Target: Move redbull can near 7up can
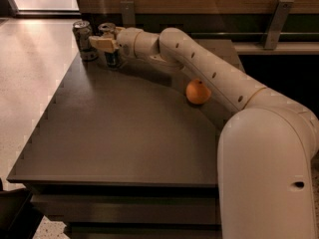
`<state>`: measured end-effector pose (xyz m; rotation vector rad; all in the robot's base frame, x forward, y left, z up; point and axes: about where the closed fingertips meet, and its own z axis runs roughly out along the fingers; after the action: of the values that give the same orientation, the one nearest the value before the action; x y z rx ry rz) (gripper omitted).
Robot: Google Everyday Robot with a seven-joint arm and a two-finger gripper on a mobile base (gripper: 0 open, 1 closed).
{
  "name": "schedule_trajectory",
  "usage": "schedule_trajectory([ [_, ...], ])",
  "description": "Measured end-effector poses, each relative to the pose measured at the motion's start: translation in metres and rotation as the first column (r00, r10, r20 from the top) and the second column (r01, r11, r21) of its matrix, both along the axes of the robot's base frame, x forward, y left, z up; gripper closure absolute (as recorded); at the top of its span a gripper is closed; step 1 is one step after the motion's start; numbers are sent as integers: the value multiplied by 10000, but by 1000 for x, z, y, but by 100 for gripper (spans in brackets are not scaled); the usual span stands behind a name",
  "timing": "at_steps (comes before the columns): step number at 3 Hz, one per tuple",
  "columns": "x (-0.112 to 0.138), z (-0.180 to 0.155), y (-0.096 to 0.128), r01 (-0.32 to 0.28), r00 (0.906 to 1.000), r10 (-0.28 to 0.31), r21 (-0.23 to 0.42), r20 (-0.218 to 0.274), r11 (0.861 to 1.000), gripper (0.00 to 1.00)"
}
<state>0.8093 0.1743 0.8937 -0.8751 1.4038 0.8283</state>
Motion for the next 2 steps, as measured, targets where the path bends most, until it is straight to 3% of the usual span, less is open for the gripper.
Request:
schedule_trajectory([
  [2,-2,0,6,-84,10000,84,13,-8,10000,59],
])
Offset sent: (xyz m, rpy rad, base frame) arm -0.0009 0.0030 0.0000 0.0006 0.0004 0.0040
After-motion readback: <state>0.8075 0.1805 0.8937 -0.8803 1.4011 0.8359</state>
